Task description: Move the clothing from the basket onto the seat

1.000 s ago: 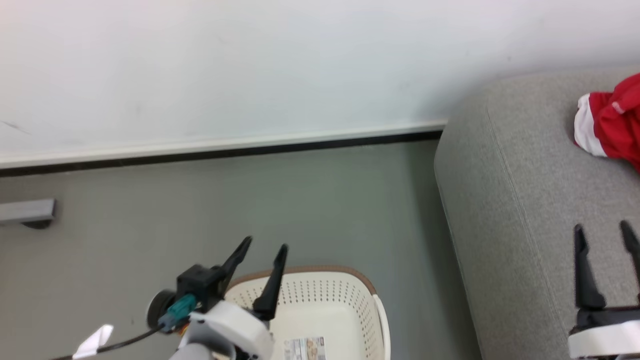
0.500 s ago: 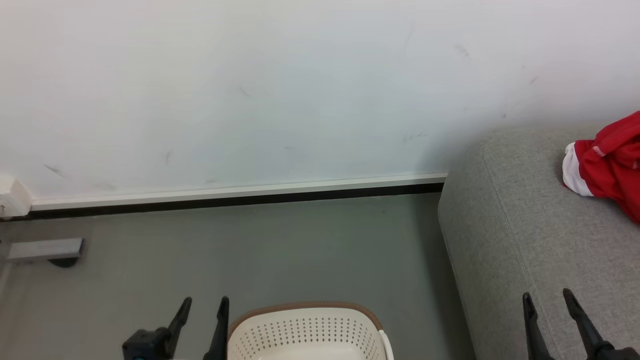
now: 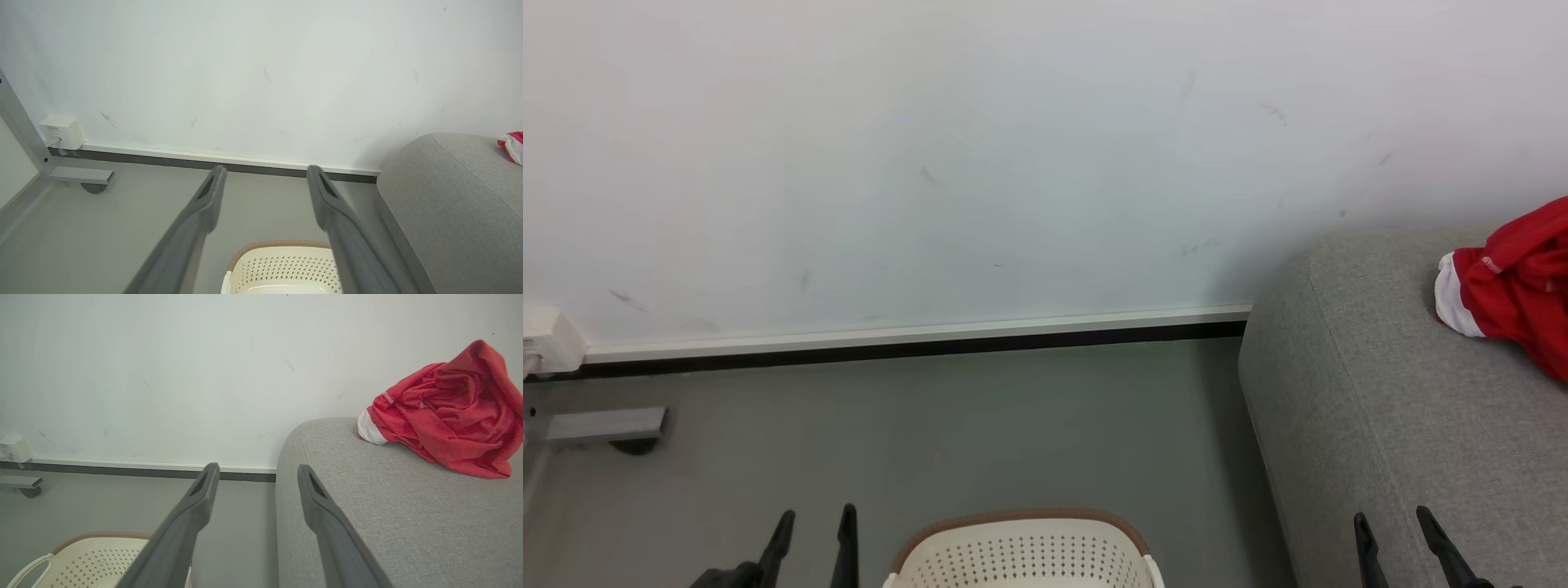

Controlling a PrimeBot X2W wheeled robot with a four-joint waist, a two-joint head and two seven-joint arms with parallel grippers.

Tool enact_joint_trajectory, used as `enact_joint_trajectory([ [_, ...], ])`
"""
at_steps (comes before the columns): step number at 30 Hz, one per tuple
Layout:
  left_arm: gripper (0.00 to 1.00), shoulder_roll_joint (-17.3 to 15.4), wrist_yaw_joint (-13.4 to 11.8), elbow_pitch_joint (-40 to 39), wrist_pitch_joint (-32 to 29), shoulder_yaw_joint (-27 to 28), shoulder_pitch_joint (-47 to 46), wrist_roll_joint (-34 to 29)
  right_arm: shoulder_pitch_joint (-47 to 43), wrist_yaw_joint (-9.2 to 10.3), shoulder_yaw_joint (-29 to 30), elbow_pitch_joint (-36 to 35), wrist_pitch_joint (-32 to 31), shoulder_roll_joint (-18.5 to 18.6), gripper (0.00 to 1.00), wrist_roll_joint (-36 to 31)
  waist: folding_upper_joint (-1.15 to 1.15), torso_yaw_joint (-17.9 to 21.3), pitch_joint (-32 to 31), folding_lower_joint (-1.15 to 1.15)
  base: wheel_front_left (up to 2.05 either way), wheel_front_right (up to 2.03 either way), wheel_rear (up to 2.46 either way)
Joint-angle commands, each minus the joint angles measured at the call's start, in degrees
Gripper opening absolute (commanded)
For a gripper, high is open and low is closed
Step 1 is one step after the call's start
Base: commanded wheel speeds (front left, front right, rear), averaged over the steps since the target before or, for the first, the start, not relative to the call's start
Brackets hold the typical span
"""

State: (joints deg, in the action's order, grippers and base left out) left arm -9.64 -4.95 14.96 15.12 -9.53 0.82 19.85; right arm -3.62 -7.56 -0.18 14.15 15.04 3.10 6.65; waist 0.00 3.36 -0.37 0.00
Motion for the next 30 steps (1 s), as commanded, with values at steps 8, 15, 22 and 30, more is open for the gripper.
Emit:
enact_joint_trajectory([
  [8, 1.0, 2.3, 2.1, 0.6, 0.0, 3.8, 1.5, -3.3, 0.5, 0.13, -0.4, 1.0, 0.2, -0.1, 1.0, 0.6, 0.0, -0.2, -0.3, 0.0, 0.0, 0.0, 0.0],
  [15, 1.0, 3.7, 3.3, 0.6, 0.0, 5.8, 1.8, -4.8, 0.4, 0.13, -0.6, 1.3, 0.2, -0.2, 1.0, 0.7, 0.0, -0.3, -0.3, 0.0, 0.0, 0.0, 0.0],
  [22, 0.0, 4.5, 5.1, 0.4, 0.0, 7.2, 1.2, -5.1, 0.1, 0.0, -1.0, 1.2, 0.0, -0.1, 0.0, 0.4, 0.0, -0.3, -0.4, -0.01, 0.0, 0.0, 0.0],
  [30, 0.0, 5.3, 5.4, 2.4, -1.3, 7.7, 1.0, -1.6, 0.0, 0.0, -1.0, 2.6, -1.0, -0.1, 0.0, 4.4, 0.0, -0.4, -0.3, -0.01, 0.0, 0.0, 0.0],
])
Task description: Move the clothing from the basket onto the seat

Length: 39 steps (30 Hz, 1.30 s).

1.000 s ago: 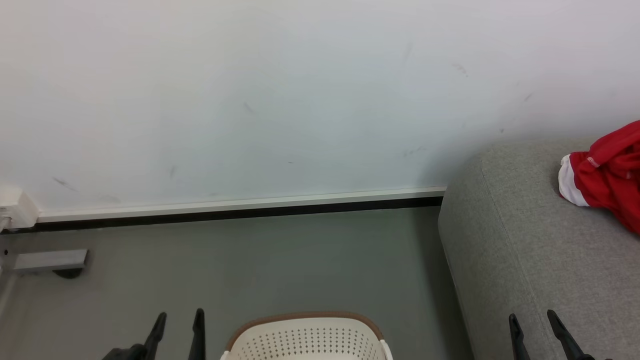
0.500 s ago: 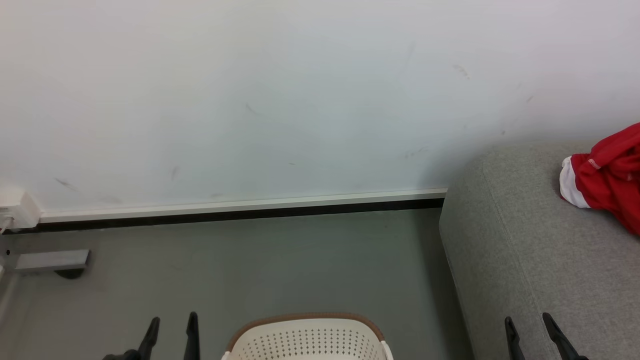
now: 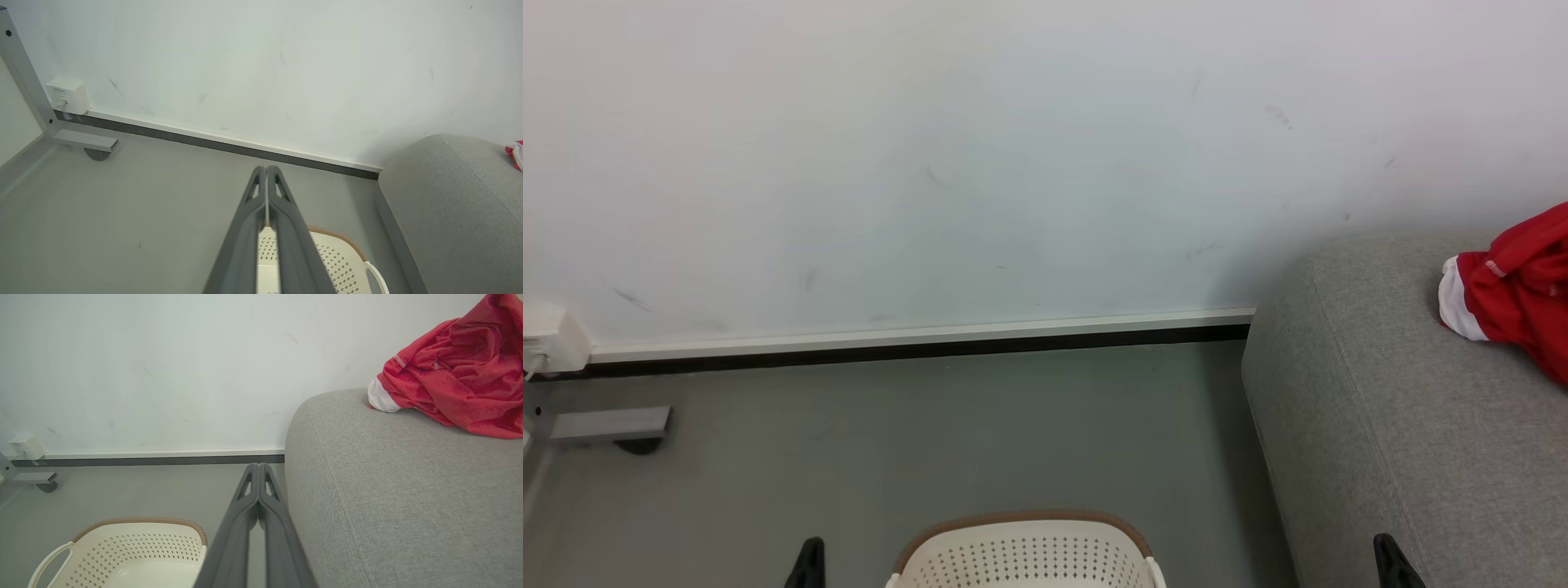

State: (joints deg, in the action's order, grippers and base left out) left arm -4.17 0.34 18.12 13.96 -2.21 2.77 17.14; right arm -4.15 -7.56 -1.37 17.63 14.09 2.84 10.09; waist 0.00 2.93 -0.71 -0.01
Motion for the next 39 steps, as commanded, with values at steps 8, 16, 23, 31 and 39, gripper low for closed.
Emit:
enact_joint_trajectory([
  [8, 0.0, 0.0, 0.9, -1.3, -2.4, 1.2, -1.8, 9.4, 1.7, 0.01, 0.9, -1.2, -2.2, 0.3, 0.0, 10.2, 0.0, -0.2, 0.1, 0.0, 0.0, 0.0, 0.0],
  [16, 0.0, 0.2, 1.6, -1.8, -4.3, 2.0, -2.6, 16.9, 2.8, 0.02, 1.5, -1.5, -4.2, 0.4, 0.0, 18.5, 0.0, -0.4, 0.1, 0.0, 0.0, 0.0, 0.0],
  [23, 0.0, 0.3, 2.2, -2.0, -6.0, 2.7, -3.3, 23.0, 3.7, 0.03, 2.1, -1.8, -5.8, 0.5, 0.0, 25.3, 0.0, -0.5, 0.2, 0.0, 0.0, 0.0, 0.0],
  [31, 0.0, 0.4, 2.8, -2.3, -7.7, 3.4, -4.0, 29.3, 4.5, 0.04, 2.7, -2.0, -7.5, 0.6, 0.0, 32.3, 0.0, -0.7, 0.2, 0.0, 0.0, 0.0, 0.0],
  [39, 0.0, 0.5, 3.4, -2.6, -9.4, 4.1, -4.7, 35.0, 5.2, 0.05, 3.2, -2.3, -9.0, 0.6, 0.0, 38.6, 0.0, -0.9, 0.3, 0.0, 0.0, 0.0, 0.0],
])
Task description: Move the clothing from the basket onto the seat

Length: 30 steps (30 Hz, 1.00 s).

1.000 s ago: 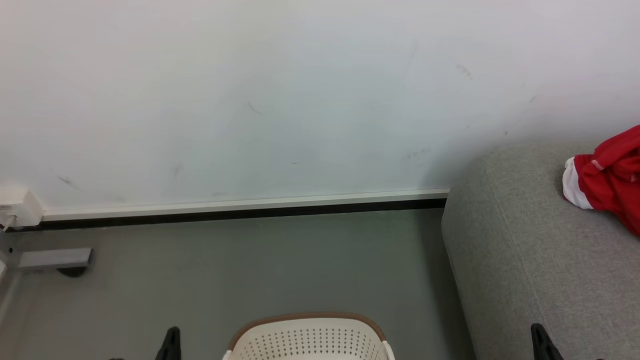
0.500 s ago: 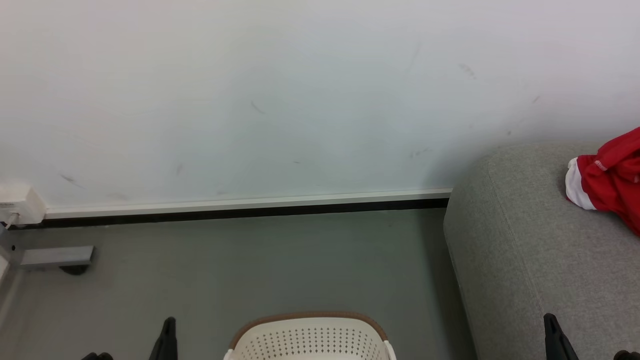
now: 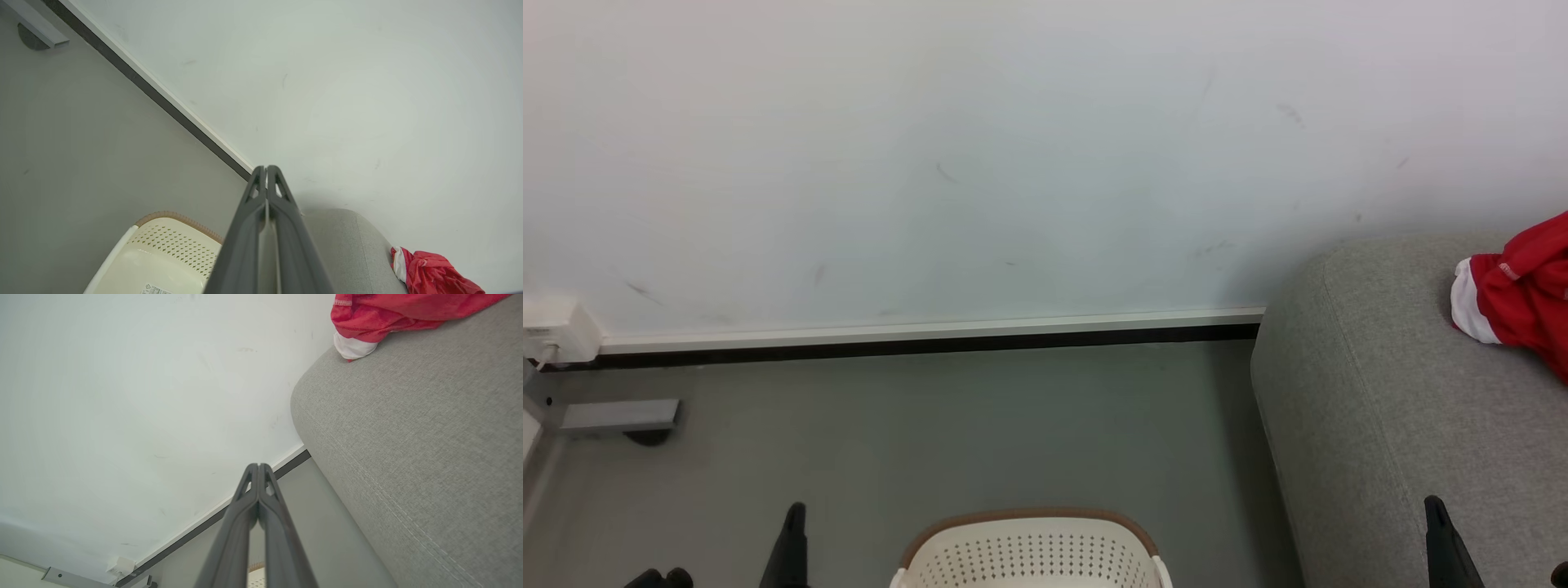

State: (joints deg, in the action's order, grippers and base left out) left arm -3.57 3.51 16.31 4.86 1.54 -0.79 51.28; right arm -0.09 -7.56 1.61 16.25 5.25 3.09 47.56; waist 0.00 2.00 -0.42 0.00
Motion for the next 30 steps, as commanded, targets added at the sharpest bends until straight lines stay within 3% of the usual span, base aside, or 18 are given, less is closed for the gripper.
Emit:
enact_joint_trajectory([
  [1, 0.0, -0.1, 0.3, -0.8, -0.4, 0.4, -1.2, 1.6, 1.3, 0.05, 0.3, -1.0, -0.4, 0.4, 0.0, 1.9, 0.0, 0.0, 0.0, 0.0, 0.0, 0.0, 0.0],
  [30, 0.0, 0.2, 2.0, -1.5, -5.4, 2.5, -3.2, 19.0, 3.7, 0.08, 2.1, -1.6, -5.2, 0.4, 0.0, 21.0, 0.0, -0.7, 0.2, 0.0, 0.0, 0.0, 0.0],
])
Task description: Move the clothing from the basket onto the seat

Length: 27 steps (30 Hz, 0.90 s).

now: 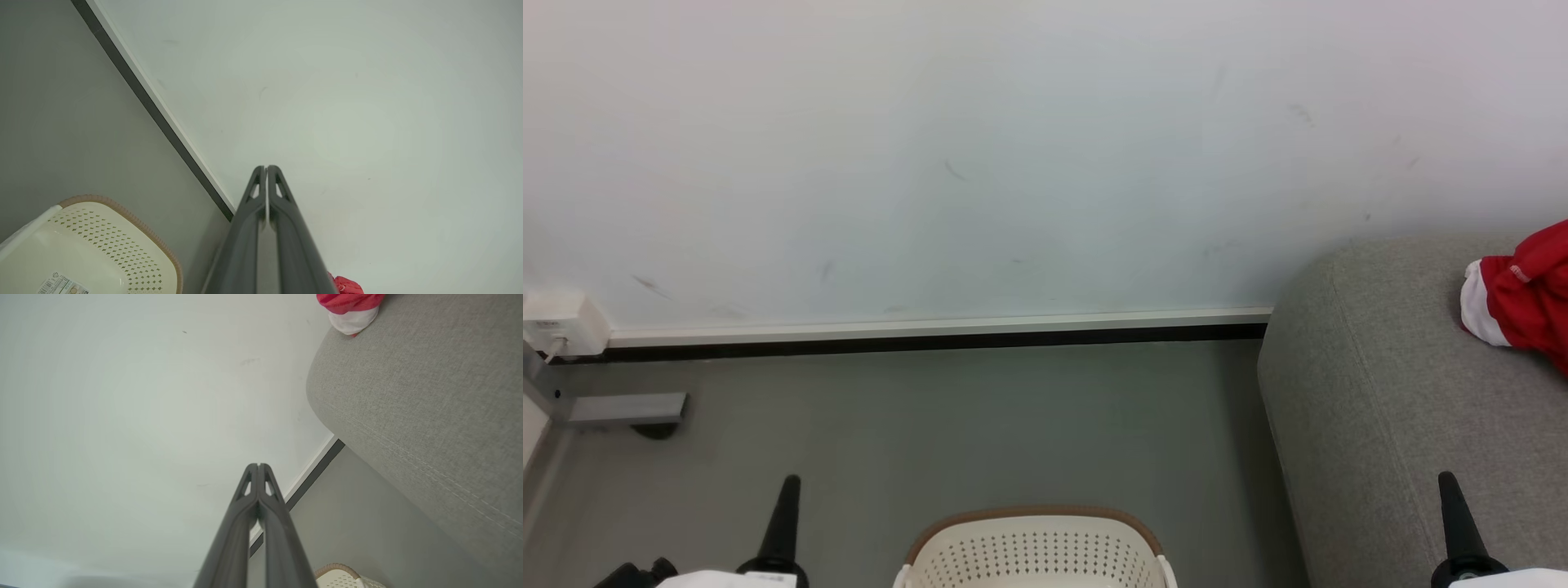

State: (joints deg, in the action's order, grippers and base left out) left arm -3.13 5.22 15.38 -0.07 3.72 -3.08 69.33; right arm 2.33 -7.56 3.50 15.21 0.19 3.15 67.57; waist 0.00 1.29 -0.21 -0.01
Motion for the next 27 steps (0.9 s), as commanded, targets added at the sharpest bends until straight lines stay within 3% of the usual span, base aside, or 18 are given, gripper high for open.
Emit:
enact_joint_trajectory([
  [1, 0.0, -0.2, 0.3, -0.6, -0.6, 0.4, -1.0, 1.5, 1.4, 0.08, 0.3, -0.6, -0.3, 0.3, 0.0, 1.6, 0.0, 0.0, 0.0, 0.0, 0.0, 0.0, 0.0],
  [27, 0.0, 0.0, 1.5, -1.0, -3.9, 1.8, -2.4, 13.4, 2.8, 0.11, 1.6, -1.0, -3.7, 0.2, 0.0, 14.4, 0.0, -0.6, 0.2, 0.01, 0.0, 0.0, 0.0],
])
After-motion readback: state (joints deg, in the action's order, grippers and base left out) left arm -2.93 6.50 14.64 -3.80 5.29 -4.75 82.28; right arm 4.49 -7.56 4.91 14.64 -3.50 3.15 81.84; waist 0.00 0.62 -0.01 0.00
